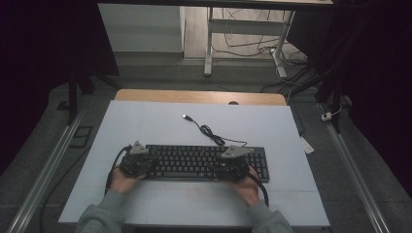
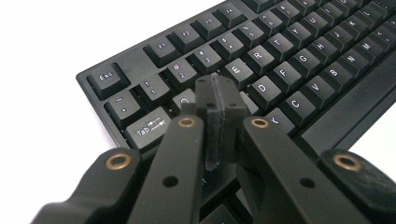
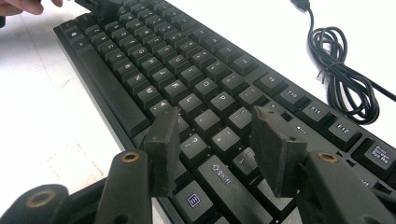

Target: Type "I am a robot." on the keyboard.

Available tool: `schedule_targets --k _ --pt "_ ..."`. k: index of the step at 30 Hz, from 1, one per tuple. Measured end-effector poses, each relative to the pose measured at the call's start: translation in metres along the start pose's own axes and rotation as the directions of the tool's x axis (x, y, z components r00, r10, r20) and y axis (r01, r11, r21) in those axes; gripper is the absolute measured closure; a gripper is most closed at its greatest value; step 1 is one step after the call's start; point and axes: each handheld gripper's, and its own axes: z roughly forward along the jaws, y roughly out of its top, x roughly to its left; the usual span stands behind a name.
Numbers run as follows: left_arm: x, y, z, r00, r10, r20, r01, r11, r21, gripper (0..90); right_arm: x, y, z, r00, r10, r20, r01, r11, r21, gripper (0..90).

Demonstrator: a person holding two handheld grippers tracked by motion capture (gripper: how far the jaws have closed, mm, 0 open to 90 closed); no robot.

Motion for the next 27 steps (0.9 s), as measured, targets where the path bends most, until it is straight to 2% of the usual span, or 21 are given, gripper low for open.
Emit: schedule_targets --k 9,11,16,22,27 --pt "-0.001 0.0 0.0 1.0 0.001 0.005 -0.001 1.0 0.004 88.8 0.0 0.0 0.0 1.0 -0.001 0.003 0.001 1.0 0.002 52.6" --pt "-0.001 0.0 0.002 1.0 0.0 0.004 0.0 0.9998 0.019 88.8 0.0 0.0 0.0 1.0 -0.001 0.001 0.001 1.0 0.001 52.6" --pt "-0.003 0.0 0.002 1.0 0.006 0.002 -0.006 0.9999 0.01 88.9 0.001 0.0 0.0 1.0 0.001 0.002 -0.001 1.0 0.004 52.5" --pt "-0.005 0.004 -0.012 0.9999 0.009 0.01 -0.009 0.9978 -0.065 88.8 0.0 0.0 -0.001 1.0 0.004 0.001 -0.004 1.0 -0.01 52.5" --pt "-0.005 0.005 -0.017 0.9997 0.005 0.022 -0.003 0.9961 -0.088 87.4 -0.001 0.0 -0.001 1.0 0.004 0.003 -0.004 1.0 -0.007 52.3"
